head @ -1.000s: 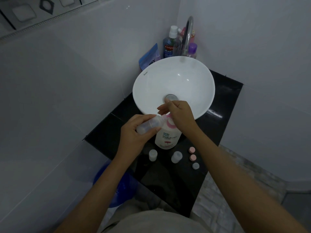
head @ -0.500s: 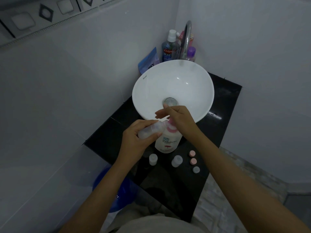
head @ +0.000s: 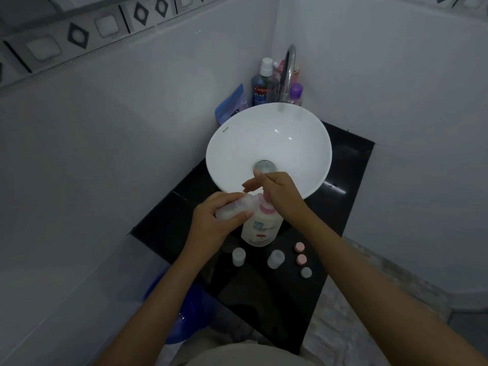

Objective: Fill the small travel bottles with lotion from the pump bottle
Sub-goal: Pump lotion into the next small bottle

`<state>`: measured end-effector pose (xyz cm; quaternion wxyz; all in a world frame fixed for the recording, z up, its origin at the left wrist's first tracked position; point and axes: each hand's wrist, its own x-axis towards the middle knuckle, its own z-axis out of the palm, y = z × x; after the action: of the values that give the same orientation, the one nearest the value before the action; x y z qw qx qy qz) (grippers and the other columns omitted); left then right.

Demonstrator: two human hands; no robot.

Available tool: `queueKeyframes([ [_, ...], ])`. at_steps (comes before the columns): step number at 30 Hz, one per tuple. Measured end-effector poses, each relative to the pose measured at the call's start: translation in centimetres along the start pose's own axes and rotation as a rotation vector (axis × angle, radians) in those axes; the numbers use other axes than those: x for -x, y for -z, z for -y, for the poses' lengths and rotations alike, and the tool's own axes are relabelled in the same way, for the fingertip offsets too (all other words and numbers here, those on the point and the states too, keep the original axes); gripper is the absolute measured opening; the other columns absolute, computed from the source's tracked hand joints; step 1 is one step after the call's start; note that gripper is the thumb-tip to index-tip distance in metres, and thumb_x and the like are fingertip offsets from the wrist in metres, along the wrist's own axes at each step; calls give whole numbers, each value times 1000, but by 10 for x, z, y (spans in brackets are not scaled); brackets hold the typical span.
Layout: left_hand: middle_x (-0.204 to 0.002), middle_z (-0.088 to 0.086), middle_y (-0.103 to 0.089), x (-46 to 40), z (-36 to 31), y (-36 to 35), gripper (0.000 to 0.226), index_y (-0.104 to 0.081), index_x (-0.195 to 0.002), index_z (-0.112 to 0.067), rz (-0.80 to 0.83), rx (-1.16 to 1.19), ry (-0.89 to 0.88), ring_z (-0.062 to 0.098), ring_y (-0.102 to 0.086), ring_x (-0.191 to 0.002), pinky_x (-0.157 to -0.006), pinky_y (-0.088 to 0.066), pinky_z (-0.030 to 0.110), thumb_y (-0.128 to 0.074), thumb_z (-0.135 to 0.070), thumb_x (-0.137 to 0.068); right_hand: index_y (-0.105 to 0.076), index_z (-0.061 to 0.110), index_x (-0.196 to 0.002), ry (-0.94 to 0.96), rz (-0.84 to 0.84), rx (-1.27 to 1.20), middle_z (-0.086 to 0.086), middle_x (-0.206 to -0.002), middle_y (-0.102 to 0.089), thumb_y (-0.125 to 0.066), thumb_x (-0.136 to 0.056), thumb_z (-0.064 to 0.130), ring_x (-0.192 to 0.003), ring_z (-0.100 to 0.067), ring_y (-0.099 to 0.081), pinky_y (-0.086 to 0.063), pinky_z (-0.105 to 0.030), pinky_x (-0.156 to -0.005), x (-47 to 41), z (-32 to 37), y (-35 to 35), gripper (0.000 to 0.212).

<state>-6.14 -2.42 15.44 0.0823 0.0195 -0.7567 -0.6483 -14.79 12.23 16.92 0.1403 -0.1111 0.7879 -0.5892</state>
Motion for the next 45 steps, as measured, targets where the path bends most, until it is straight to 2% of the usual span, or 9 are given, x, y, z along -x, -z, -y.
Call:
queueKeyframes([
  [5,-106,3,-68,-1,0,0,35,-68,-110,-10,4,-9,-9,10,-64,-101,-82,-51,15,-75,-15,-76,-73,2,-87,11,-72,-13,-2,-80,-70,-37,-100,24,-75,2,-62,-42,-2,-63,-1,-3,-4,44],
  [9,-107,3,-68,1,5,-1,39,-68,-111,-11,20,-24,27,10,-64,-101,-84,-52,18,-75,-22,-74,-73,3,-84,-1,-87,4,-7,-84,-71,-38,-100,24,-84,-13,-64,-45,-5,-66,0,-16,-10,44],
  [15,-107,4,-68,0,-2,1,35,-68,-111,-10,8,-1,-5,9,-64,-100,-82,-51,16,-75,-12,-76,-73,2,-92,-2,2,-12,-6,-84,-72,-40,-99,27,-80,-5,-65,-50,-9,-73,-1,1,0,41],
  [20,-108,5,-68,-2,-1,0,36,-68,-111,-9,8,-18,1,9,-64,-102,-83,-52,16,-75,-12,-76,-74,5,-84,32,-97,-6,0,-78,-70,-38,-100,23,-80,-7,-63,-45,-6,-70,-1,-7,-7,43],
  [23,-108,5,-68,1,4,0,35,-68,-110,-10,17,-29,30,7,-64,-100,-81,-51,14,-75,-13,-76,-74,6,-83,24,-101,45,-1,-81,-70,-39,-99,24,-82,-11,-64,-46,-13,-72,0,-16,-10,42],
  [29,-107,5,-68,-3,-2,1,35,-68,-110,-9,-1,-8,0,8,-64,-100,-82,-52,16,-75,-10,-76,-73,3,-93,11,10,29,-4,-84,-72,-41,-98,26,-77,0,-66,-50,-8,-72,-3,0,1,40],
  [34,-108,7,-69,-3,-2,0,35,-68,-110,-7,3,9,0,9,-65,-100,-80,-51,14,-76,-9,-75,-73,-2,-84,25,-88,-59,-6,-77,-71,-39,-99,21,-70,4,-63,-43,-4,-69,-1,-6,-5,44],
  [38,-109,7,-69,1,6,-1,36,-68,-110,-9,14,7,57,11,-65,-101,-82,-52,17,-76,-14,-75,-72,0,-80,-2,-106,-5,0,-71,-69,-39,-100,21,-62,3,-59,-43,-9,-61,0,-19,-10,44],
  [45,-106,8,-69,-3,-4,2,34,-68,-108,-4,-3,21,7,7,-65,-98,-79,-50,13,-75,-5,-75,-72,-1,-90,21,-58,26,-3,-78,-69,-40,-99,22,-67,8,-63,-43,-1,-64,-3,0,-1,41],
])
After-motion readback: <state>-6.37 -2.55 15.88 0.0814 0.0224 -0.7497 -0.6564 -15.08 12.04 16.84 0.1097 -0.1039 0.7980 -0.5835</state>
